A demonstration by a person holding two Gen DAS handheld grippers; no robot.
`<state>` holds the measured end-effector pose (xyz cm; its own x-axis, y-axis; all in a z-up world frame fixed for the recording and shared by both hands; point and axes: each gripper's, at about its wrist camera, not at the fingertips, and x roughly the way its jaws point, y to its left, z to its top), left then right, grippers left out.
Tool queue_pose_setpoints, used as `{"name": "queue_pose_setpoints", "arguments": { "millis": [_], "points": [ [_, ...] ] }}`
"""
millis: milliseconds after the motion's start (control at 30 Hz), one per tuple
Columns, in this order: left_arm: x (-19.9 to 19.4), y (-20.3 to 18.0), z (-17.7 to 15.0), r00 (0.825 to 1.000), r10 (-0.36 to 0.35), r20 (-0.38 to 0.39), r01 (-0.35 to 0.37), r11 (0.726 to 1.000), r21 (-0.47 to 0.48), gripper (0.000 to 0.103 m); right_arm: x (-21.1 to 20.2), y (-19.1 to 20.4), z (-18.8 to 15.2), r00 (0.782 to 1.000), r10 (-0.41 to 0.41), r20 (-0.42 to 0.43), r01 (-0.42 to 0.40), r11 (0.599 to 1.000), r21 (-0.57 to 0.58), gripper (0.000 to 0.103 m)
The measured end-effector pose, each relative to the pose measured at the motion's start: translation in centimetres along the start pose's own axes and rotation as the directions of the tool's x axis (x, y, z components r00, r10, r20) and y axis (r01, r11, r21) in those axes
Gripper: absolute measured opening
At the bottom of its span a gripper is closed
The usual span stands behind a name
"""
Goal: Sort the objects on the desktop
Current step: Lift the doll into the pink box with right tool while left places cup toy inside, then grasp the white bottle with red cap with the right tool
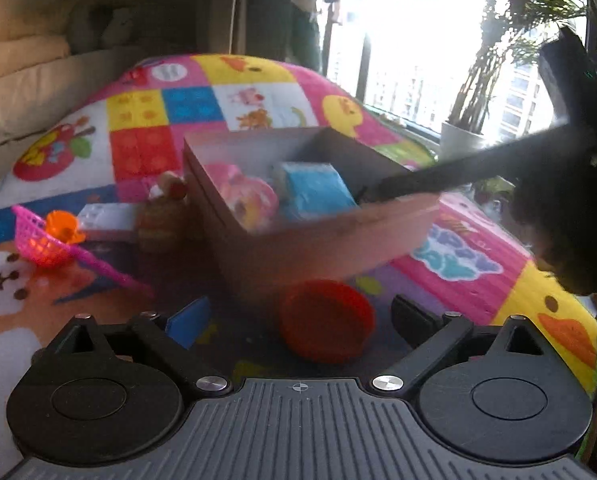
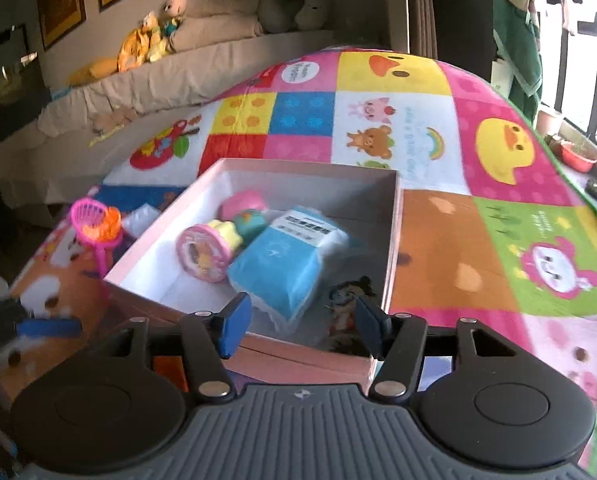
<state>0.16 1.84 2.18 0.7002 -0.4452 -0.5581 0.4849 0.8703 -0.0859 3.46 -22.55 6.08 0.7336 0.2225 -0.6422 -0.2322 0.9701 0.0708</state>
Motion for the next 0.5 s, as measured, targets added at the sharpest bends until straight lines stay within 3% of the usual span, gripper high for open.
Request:
{"name": "queue_pose_setpoints", "arguments": {
  "millis": [100, 233, 367, 500],
  "points": [
    [-0.9, 0.7, -0.4, 1.000, 0.023, 0.017, -0.022, 1.000, -0.016, 0.101, -1.9, -0.2, -0.8, 0.999, -0.018, -0.034, 0.018, 1.000, -0.002, 0.058],
    [-1.1, 1.9, -1.1, 0.997, 0.072, 0.006, -0.071, 0.997, -0.043, 0.101, -3.3, 1.2, 0.0, 0.998, 0.015, -0.057, -0.018, 0.999, -0.047, 0.060],
    [-1.4, 3.2, -1.9, 0.989, 0.147, -0.006, -0.147, 0.986, -0.076, 0.101, -3.1, 4.8, 4.1, 0.997, 0.082, 0.010, -0.081, 0.992, -0.096, 0.068],
    [-2.0, 5.2, -2.5, 0.979, 0.205, -0.005, -0.204, 0.968, -0.146, 0.102, 2.0, 8.3, 10.1, 0.978, 0.198, -0.071, -0.203, 0.976, -0.074, 0.065]
  ]
}}
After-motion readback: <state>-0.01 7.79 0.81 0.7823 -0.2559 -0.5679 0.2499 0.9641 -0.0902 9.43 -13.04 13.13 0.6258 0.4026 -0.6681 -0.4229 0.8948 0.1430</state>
